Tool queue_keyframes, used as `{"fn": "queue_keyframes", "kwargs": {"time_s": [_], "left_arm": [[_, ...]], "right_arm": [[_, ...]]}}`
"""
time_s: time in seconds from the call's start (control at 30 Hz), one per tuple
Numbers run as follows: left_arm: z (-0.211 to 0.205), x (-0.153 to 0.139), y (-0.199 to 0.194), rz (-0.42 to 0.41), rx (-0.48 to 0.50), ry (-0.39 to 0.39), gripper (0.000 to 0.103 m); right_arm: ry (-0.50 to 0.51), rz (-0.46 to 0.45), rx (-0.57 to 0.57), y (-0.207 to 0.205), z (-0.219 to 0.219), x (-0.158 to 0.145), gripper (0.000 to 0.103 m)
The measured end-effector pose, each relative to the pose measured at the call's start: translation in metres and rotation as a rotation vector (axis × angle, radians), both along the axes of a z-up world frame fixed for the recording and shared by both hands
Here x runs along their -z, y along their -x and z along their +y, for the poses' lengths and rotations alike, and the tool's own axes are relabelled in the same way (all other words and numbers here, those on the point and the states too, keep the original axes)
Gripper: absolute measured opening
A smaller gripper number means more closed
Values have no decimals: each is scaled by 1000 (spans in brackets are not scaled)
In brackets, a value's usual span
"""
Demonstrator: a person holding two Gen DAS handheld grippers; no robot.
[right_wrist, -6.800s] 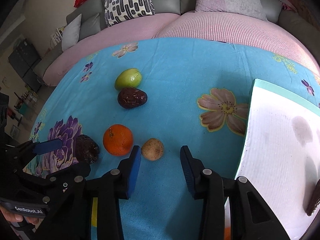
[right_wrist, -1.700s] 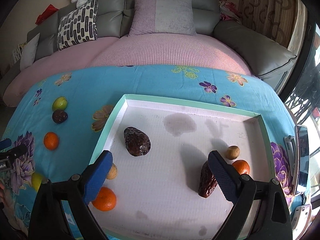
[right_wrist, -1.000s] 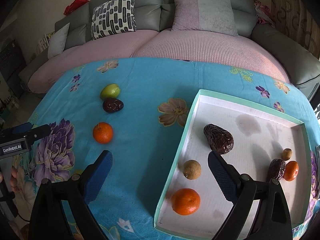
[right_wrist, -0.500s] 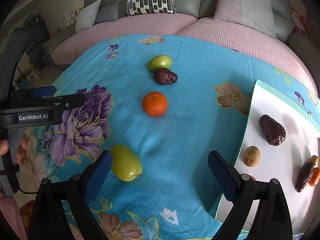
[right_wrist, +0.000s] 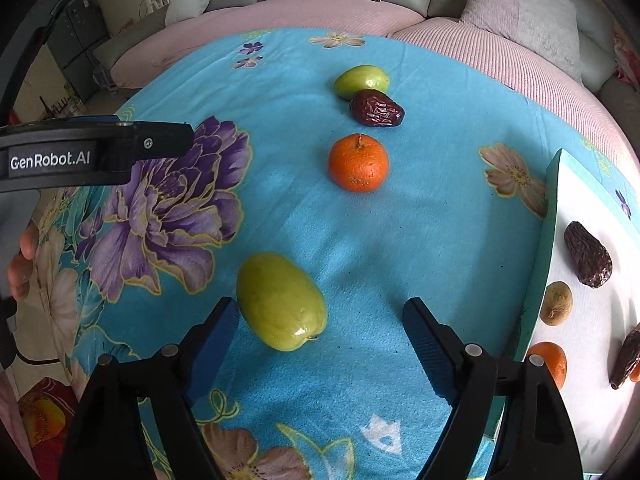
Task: Organize fruits
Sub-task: 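Reach the right gripper to the large green pear and grasp it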
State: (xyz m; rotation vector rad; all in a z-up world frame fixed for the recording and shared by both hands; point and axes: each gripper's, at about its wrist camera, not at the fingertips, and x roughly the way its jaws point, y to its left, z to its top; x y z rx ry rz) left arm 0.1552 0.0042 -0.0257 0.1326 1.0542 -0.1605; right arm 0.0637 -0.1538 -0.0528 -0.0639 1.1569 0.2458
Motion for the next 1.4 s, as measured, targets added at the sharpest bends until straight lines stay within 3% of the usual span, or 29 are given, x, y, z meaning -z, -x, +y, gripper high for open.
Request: {"fn": "queue_keyframes", "kwargs": {"time_s": [0.13, 0.27, 0.43, 0.77, 0.93, 1.07, 1.4], "left_arm": [[-1, 2, 0, 5, -3, -3, 103], [-3, 5, -2, 13, 0, -9, 103], [-6, 7, -1, 14, 4, -12, 103], [-6, 7, -2, 11, -21, -5, 103], [-3, 1, -2, -12, -48, 33, 103], [-9, 1, 0, -21, -40, 37, 103], [-25, 14, -2, 44, -22, 114, 103]], "right_arm": [[-8, -11, -15, 0, 6, -1, 67], [-12, -10, -38, 0, 11, 1, 63], [-29, -16, -48, 0, 13, -2, 46], [-52, -57, -5, 2, 0, -17, 45], [-68, -92, 58, -1, -20, -27, 37], [-81, -110, 113, -4, -38, -36, 36], [-93, -47, 110, -7, -43, -24, 36]]}}
